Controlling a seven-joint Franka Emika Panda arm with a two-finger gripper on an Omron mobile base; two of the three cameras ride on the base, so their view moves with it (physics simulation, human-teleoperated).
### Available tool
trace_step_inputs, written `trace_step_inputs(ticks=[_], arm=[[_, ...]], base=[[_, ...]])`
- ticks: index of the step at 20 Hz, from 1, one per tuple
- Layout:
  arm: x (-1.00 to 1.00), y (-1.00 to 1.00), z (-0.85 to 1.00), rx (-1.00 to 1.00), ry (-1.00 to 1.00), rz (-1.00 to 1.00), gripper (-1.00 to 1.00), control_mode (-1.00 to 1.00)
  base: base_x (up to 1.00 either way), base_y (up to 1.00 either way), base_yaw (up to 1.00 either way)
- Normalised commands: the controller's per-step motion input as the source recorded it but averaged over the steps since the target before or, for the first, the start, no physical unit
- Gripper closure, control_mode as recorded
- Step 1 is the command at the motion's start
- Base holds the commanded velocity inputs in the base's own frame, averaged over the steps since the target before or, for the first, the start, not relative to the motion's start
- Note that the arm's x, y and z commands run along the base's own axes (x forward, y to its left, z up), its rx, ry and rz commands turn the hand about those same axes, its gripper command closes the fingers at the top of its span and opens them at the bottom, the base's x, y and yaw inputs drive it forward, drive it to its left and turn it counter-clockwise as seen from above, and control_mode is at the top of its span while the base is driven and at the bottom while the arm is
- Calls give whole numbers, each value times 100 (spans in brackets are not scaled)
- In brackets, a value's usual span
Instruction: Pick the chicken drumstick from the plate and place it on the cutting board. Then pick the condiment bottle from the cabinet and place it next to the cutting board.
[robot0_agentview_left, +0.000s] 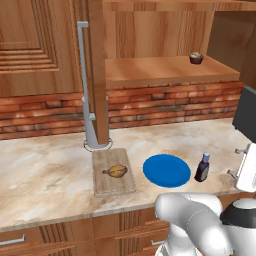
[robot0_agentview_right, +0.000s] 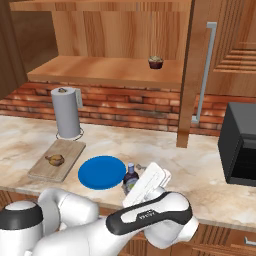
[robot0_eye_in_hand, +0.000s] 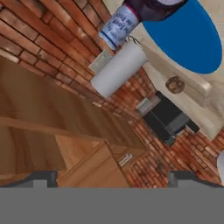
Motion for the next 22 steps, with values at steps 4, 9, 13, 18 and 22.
trace_step_inputs(ticks=[4, 9, 13, 18, 22], arm=[[-77, 0, 0, -39, -43, -5, -100, -100], [-85, 7, 0, -36, -53, -8, -100, -100], [-64, 24, 5, -40, -55, -15, -100, -100], [-47, 28, 17, -47, -58, -18, -100, -100], [-46, 18, 11, -51, -53, -21, -100, -100]], base=[[0, 0, 0], [0, 0, 0], [0, 0, 0], [0, 0, 0], [0, 0, 0]])
